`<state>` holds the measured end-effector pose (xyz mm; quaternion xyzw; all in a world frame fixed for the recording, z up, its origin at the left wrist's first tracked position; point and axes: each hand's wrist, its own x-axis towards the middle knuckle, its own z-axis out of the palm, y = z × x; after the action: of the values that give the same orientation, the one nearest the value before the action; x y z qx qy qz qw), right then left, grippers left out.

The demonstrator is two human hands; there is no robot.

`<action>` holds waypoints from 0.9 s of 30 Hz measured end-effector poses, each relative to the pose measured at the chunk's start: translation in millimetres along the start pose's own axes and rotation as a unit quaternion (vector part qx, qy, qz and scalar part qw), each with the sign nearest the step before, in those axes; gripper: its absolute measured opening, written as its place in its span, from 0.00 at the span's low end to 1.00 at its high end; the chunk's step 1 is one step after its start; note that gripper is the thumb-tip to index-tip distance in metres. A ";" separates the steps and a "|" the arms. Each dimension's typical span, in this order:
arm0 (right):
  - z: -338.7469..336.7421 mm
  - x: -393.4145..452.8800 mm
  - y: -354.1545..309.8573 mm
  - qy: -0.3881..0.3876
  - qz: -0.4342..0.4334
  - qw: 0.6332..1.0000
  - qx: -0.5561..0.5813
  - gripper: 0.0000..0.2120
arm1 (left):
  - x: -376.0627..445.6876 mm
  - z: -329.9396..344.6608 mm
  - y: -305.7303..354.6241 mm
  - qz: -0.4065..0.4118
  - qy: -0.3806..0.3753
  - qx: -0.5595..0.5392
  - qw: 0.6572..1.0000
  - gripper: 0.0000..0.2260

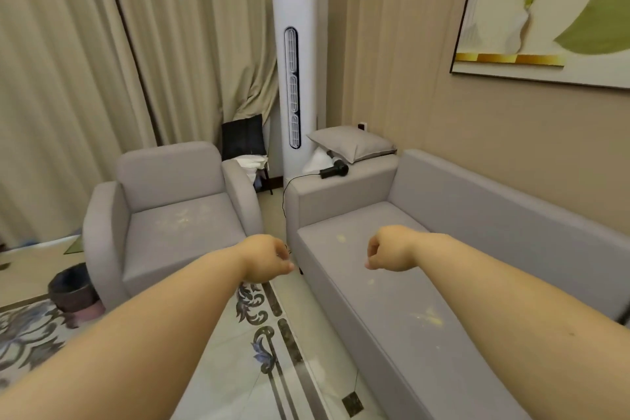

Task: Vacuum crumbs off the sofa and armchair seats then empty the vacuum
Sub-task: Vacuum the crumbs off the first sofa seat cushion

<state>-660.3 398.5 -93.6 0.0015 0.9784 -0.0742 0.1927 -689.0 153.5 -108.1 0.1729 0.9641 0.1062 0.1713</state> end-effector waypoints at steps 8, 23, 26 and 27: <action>-59.8 182.9 -7.9 -0.001 0.027 1.000 0.010 0.17 | 188.1 -67.7 -69.3 -0.002 0.002 -0.035 0.999 0.19; -162.7 501.9 105.2 -0.008 0.042 0.996 0.072 0.17 | 542.9 -128.6 -61.2 -0.013 -0.033 -0.056 0.998 0.22; -182.8 560.0 120.4 -0.007 0.049 0.995 0.083 0.16 | 601.8 -138.6 -66.2 -0.023 -0.034 -0.061 0.997 0.24; -184.5 576.5 123.6 -0.012 0.049 0.995 0.087 0.16 | 617.3 -139.9 -68.1 -0.022 -0.041 -0.063 0.997 0.25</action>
<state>-1259.7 532.8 -160.3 0.0653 0.9647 -0.1493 0.2070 -1304.7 298.9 -178.8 0.1449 0.9512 0.1557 0.2237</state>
